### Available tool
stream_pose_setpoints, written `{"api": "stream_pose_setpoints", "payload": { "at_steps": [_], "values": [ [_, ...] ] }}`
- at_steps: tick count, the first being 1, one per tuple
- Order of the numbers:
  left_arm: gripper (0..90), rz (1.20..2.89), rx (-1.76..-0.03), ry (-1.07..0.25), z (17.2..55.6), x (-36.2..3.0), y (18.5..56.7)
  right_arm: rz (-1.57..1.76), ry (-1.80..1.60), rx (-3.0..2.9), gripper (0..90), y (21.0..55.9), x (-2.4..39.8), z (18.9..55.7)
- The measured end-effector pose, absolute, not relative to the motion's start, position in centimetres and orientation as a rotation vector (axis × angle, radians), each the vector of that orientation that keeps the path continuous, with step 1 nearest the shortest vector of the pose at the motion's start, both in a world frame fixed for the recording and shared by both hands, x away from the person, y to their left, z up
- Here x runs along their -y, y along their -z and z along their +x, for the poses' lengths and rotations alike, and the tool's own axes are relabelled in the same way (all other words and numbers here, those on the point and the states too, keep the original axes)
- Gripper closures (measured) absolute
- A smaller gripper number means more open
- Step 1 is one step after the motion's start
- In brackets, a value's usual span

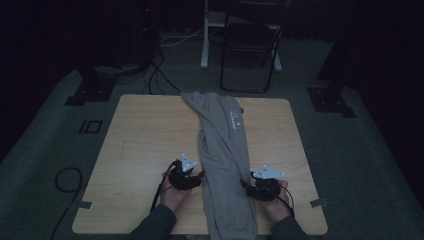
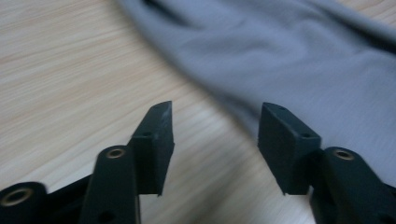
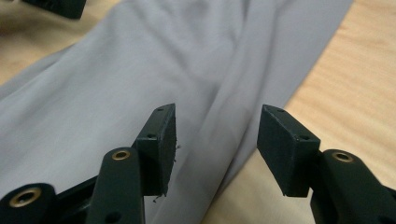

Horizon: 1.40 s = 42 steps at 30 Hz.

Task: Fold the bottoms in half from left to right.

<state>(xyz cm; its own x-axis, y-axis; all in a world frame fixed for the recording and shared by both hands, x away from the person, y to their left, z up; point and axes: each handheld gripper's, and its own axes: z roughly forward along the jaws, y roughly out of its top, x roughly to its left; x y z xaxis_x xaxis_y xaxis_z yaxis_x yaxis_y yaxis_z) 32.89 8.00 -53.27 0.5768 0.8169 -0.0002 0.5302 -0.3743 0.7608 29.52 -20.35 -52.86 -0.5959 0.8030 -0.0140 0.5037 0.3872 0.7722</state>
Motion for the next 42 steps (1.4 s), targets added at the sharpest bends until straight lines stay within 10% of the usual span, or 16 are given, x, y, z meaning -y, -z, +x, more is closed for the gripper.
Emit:
{"api": "stream_pose_setpoints", "payload": {
  "at_steps": [6, 12, 18, 22, 25, 31, 42],
  "values": [
    [48.6, 2.106, -1.131, -0.495, 34.6, -5.7, 54.0, 1.220, -1.031, -2.235, 56.2, 53.2, 19.4, 32.5],
    [50.9, 2.082, -1.161, -0.508, 34.9, -6.1, 54.0, 1.362, -0.974, -2.181, 88.8, 53.4, 21.1, 32.9],
    [50.7, 2.044, -1.196, -0.528, 35.2, -6.8, 53.7, 1.504, -0.913, -2.144, 88.6, 53.6, 22.6, 32.9],
    [49.1, 2.021, -1.215, -0.515, 36.1, -6.8, 53.8, 1.475, -0.982, -2.154, 59.3, 53.5, 22.1, 33.5],
    [54.4, 2.036, -1.234, -0.503, 37.0, -6.5, 54.2, 1.461, -1.006, -2.150, 55.6, 53.5, 21.4, 34.4],
    [85.0, 2.059, -1.198, -0.498, 36.7, -6.4, 54.1, 1.468, -0.971, -2.171, 82.6, 53.9, 20.5, 34.9],
    [86.4, 2.024, -1.199, -0.423, 30.9, -9.5, 54.2, 1.400, -0.995, -2.290, 88.1, 53.8, 20.0, 28.7]
  ]
}}
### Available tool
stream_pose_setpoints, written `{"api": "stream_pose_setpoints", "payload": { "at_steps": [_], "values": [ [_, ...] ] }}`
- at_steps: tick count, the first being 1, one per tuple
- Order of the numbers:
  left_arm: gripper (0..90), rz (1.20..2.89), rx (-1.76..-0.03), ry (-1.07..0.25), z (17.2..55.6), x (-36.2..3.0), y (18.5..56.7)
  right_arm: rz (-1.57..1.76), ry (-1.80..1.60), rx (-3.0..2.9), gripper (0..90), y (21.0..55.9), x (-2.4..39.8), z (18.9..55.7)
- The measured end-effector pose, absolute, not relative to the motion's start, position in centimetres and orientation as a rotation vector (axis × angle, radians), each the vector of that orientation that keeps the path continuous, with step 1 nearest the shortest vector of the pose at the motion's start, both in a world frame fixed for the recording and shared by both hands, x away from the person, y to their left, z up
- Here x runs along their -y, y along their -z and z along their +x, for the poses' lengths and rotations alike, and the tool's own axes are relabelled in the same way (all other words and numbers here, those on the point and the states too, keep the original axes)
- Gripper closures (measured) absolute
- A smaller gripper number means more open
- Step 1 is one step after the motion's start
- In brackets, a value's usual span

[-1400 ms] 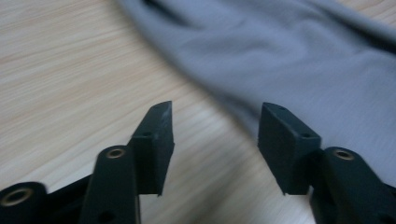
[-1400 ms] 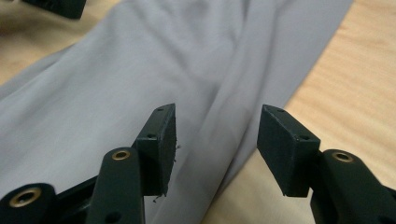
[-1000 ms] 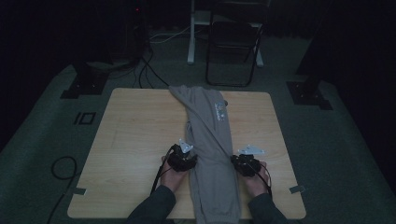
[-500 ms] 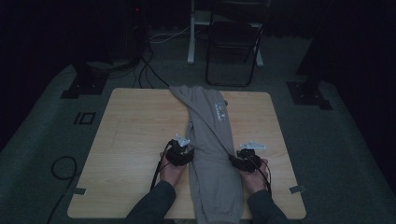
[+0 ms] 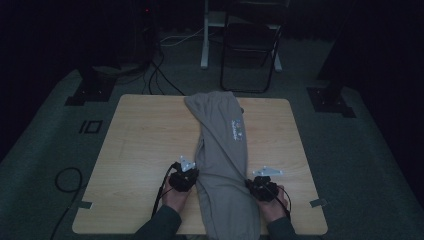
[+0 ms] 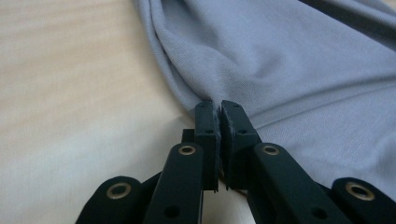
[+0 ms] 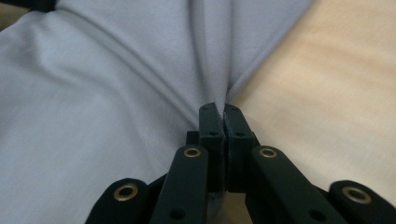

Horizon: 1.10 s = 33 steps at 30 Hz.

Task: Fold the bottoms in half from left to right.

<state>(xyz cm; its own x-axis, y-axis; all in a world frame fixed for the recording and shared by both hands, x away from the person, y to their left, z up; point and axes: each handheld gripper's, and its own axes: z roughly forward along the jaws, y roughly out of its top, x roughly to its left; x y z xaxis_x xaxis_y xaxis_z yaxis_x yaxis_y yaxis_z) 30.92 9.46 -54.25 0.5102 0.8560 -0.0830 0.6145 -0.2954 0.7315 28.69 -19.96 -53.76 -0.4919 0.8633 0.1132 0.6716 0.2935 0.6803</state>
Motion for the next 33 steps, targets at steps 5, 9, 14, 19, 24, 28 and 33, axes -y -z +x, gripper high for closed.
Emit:
{"api": "stream_pose_setpoints", "payload": {
  "at_steps": [5, 9, 14, 19, 24, 28, 33],
  "values": [
    [86.0, 2.008, -1.178, -0.406, 27.6, -10.0, 54.5, 1.404, -1.028, -2.319, 87.3, 53.8, 20.0, 25.6],
    [84.7, 2.027, -1.166, -0.390, 26.0, -10.1, 54.4, 1.405, -1.019, -2.341, 86.9, 53.7, 20.0, 24.0],
    [62.4, 1.968, -1.163, -0.422, 26.6, -11.2, 53.4, 1.364, -1.051, -2.358, 61.1, 52.8, 20.1, 24.4],
    [54.9, 1.913, -1.205, -0.448, 29.7, -11.7, 52.7, 1.301, -1.164, -2.277, 56.4, 50.6, 18.6, 28.0],
    [54.2, 1.923, -1.220, -0.471, 32.2, -10.8, 53.3, 1.219, -1.173, -2.248, 60.5, 49.8, 15.6, 33.3],
    [58.5, 1.939, -1.210, -0.491, 32.9, -10.1, 53.5, 1.204, -1.163, -2.258, 62.2, 49.7, 13.2, 37.2],
    [74.5, 1.969, -1.233, -0.496, 33.1, -9.8, 54.4, 1.168, -1.090, -2.269, 63.2, 49.9, 10.1, 41.2]
  ]
}}
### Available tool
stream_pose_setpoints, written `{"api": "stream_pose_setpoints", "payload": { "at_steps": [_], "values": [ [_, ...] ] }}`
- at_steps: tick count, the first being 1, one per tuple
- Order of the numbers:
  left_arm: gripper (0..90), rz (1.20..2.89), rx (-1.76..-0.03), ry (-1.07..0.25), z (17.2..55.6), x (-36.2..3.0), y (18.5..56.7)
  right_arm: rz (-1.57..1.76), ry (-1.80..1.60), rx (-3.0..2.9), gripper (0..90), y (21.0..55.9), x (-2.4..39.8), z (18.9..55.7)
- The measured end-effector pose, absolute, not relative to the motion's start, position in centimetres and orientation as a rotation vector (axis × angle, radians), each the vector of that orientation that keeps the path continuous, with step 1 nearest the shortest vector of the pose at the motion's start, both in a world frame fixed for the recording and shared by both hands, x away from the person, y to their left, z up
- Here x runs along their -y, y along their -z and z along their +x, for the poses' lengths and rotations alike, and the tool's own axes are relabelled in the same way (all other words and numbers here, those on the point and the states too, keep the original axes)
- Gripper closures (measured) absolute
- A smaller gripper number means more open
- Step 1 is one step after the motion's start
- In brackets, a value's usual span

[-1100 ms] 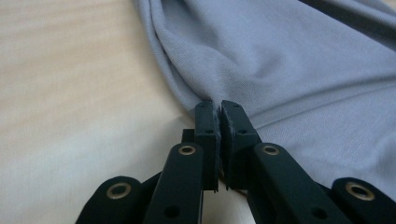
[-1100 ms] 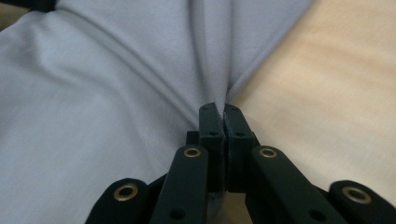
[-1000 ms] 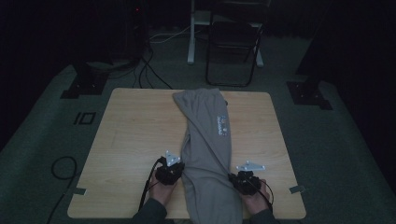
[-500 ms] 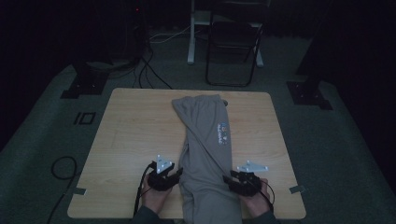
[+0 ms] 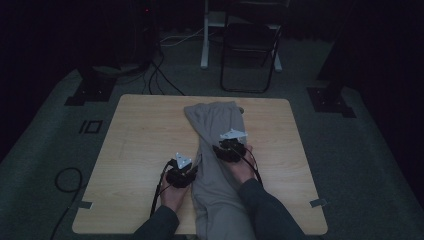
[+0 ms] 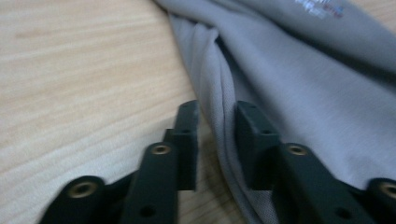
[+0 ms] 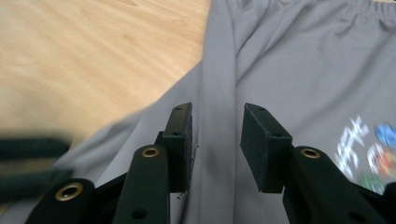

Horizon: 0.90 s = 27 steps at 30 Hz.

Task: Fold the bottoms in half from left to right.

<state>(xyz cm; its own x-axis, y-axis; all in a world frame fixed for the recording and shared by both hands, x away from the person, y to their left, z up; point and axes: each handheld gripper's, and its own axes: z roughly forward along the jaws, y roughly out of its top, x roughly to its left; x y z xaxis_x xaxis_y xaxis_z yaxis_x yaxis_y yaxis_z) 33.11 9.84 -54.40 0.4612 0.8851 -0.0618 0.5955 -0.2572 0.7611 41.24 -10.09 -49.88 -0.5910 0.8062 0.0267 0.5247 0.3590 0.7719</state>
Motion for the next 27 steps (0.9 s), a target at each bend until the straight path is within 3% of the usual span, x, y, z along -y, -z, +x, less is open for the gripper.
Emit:
{"api": "stream_pose_setpoints", "payload": {
  "at_steps": [7, 10, 11, 20, 27],
  "values": [
    [87.2, 2.000, -1.206, -0.584, 32.5, -9.2, 54.4, 1.152, -0.995, -2.347, 63.0, 51.1, 6.7, 45.5],
    [88.1, 2.019, -1.184, -0.629, 32.1, -8.9, 54.4, 1.182, -0.928, -2.368, 86.7, 51.5, 6.5, 46.7],
    [88.3, 2.018, -1.183, -0.636, 32.0, -8.9, 54.3, 1.207, -0.926, -2.355, 88.5, 51.4, 6.7, 46.9],
    [88.7, 1.973, -1.228, -0.596, 32.1, -9.5, 54.3, 1.491, -1.044, -2.173, 89.3, 50.2, 14.6, 48.3],
    [88.9, 1.969, -1.255, -0.575, 32.0, -9.8, 54.4, 1.676, -1.032, -2.052, 89.3, 51.5, 20.8, 48.4]
  ]
}}
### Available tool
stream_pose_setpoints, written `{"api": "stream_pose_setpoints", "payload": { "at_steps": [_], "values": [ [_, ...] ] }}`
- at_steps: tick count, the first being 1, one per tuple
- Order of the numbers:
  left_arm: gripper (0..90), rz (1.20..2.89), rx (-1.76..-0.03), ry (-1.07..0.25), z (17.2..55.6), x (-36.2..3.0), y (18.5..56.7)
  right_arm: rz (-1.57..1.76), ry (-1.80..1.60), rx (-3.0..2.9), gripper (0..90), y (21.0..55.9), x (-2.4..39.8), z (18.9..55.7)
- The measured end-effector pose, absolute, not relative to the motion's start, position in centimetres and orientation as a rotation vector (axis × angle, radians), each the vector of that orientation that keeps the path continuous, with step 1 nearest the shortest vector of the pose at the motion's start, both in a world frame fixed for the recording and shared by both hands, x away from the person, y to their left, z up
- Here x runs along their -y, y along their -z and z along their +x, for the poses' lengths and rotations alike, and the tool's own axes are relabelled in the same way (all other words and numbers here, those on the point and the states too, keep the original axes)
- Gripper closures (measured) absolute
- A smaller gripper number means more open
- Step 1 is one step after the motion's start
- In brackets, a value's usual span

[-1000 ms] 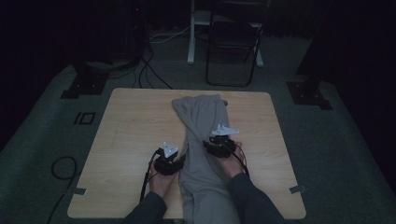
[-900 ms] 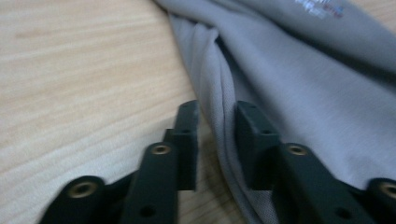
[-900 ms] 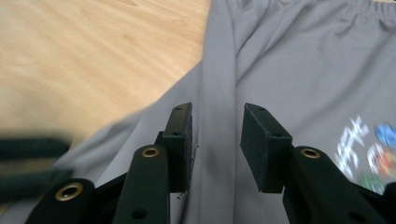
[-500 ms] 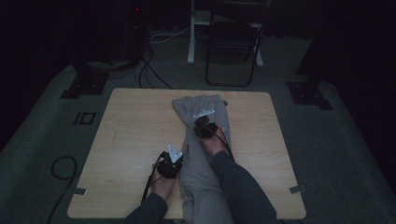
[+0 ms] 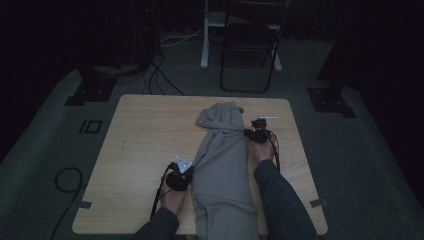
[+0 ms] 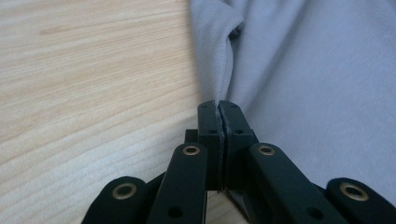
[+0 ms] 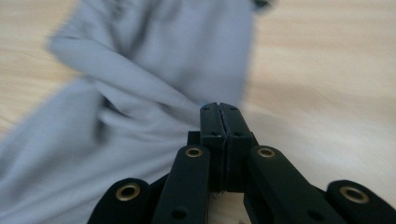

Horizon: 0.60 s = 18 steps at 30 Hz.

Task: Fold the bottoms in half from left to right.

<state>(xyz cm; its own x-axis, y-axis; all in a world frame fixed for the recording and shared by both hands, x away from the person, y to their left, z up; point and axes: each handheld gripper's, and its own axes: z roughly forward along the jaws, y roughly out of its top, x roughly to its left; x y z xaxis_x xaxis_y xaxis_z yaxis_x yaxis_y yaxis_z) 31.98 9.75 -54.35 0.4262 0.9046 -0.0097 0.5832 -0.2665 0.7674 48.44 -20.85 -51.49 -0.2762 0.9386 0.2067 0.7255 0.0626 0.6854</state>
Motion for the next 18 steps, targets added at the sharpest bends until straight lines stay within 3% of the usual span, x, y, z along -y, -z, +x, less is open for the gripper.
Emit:
{"api": "stream_pose_setpoints", "payload": {
  "at_steps": [3, 4, 6, 8, 12, 16, 18],
  "values": [
    [88.3, 1.965, -1.250, -0.557, 31.7, -9.8, 54.4, 1.713, -0.990, -2.066, 88.0, 52.7, 21.4, 48.2],
    [84.9, 1.957, -1.244, -0.550, 31.7, -9.9, 54.4, 1.720, -0.980, -2.064, 82.3, 53.0, 21.4, 48.1],
    [68.7, 1.921, -1.216, -0.513, 31.8, -10.2, 54.2, 1.707, -1.003, -2.060, 71.2, 52.9, 21.2, 47.8],
    [61.0, 1.887, -1.206, -0.509, 32.0, -10.5, 53.8, 1.690, -1.051, -2.038, 65.4, 52.5, 21.3, 47.3],
    [52.3, 1.853, -1.192, -0.493, 33.5, -10.1, 52.7, 1.650, -1.090, -2.041, 63.6, 52.0, 21.1, 45.9],
    [51.2, 1.863, -1.222, -0.481, 36.0, -9.1, 52.5, 1.630, -1.090, -2.068, 60.7, 52.4, 20.5, 45.9],
    [51.2, 1.890, -1.238, -0.474, 37.1, -8.4, 52.8, 1.639, -1.090, -2.078, 64.6, 52.8, 20.3, 46.3]
  ]
}}
